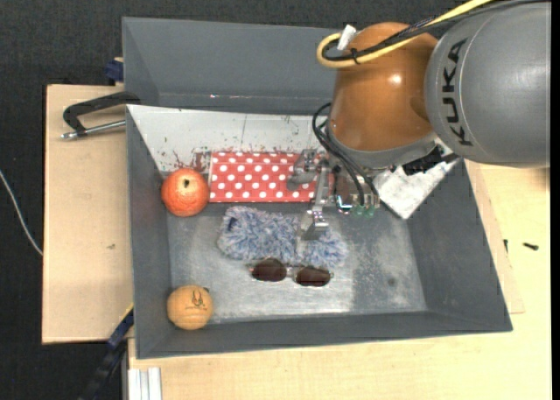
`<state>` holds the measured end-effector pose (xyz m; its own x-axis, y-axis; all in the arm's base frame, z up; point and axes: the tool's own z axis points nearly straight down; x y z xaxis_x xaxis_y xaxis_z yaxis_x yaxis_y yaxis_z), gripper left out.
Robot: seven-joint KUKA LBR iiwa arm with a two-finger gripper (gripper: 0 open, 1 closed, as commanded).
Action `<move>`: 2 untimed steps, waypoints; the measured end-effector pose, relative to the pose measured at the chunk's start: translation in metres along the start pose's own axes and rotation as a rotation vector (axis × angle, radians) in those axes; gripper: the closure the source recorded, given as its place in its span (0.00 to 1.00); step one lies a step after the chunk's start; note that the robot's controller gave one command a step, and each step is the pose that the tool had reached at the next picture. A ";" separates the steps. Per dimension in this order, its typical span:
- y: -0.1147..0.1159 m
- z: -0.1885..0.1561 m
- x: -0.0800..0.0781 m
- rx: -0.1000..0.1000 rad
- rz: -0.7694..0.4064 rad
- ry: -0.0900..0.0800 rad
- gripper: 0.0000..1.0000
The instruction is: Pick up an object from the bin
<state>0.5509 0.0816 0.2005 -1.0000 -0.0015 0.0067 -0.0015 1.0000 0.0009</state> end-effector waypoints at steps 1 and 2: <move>0.000 -0.005 -0.002 -0.001 0.001 -0.009 0.00; 0.017 0.053 -0.006 -0.001 0.090 -0.012 0.00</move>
Offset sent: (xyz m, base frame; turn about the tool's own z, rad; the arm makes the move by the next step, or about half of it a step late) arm 0.0080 0.0391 -0.1305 0.1982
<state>0.5569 0.0985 0.1474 -0.9961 0.0884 -0.0051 0.0884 0.9961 0.0018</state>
